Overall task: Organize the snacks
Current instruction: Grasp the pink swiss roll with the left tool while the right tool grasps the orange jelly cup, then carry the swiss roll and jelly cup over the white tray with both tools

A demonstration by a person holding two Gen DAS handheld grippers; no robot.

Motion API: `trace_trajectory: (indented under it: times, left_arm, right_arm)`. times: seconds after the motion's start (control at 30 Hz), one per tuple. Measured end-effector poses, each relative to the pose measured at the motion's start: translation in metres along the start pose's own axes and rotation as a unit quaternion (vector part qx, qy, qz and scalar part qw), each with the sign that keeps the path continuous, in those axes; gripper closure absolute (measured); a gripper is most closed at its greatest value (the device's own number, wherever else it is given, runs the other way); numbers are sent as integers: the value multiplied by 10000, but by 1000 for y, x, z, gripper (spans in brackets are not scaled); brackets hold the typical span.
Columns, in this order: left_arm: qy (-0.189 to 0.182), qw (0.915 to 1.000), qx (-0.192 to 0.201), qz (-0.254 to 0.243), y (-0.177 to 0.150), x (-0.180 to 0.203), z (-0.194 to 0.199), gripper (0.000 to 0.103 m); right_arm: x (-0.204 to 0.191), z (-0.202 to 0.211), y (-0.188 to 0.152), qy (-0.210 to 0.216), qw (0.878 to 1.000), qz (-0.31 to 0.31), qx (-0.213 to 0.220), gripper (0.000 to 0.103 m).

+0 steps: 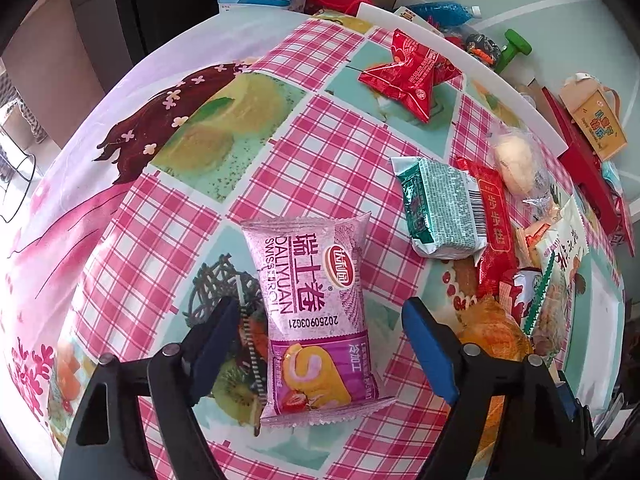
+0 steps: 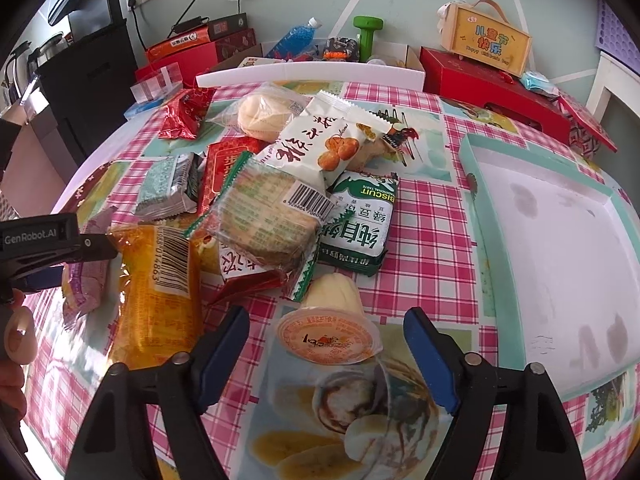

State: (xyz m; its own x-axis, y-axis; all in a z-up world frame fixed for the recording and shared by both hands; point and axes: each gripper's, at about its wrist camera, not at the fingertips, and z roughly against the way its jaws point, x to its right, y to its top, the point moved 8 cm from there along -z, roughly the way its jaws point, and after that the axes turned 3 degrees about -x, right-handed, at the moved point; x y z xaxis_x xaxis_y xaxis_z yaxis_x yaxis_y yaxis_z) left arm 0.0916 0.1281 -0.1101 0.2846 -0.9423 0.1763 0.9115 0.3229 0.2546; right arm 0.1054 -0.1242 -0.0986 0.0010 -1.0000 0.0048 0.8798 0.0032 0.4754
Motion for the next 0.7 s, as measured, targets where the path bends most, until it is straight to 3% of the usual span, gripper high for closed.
trace_trajectory:
  times: [0.23,0.3,0.4,0.7]
  left_arm:
    - [191,9997,-13,-138,1,4,-6,31]
    - [307,9993,18,-212,0,7,-7,47]
    - [441,9986,40,-287,0,9,-7,58]
    - [471,9981,24,-391,-2,21,-7,62]
  right_arm:
    - [1,-2,-1,77,10000,-58,-12,43]
    - [1,-3,-1,111,9999,-83,-15,50]
    - [1,-3,-1,139,9998,-129,-5,51]
    - [5,-2,0,145,9997,-214,12,52]
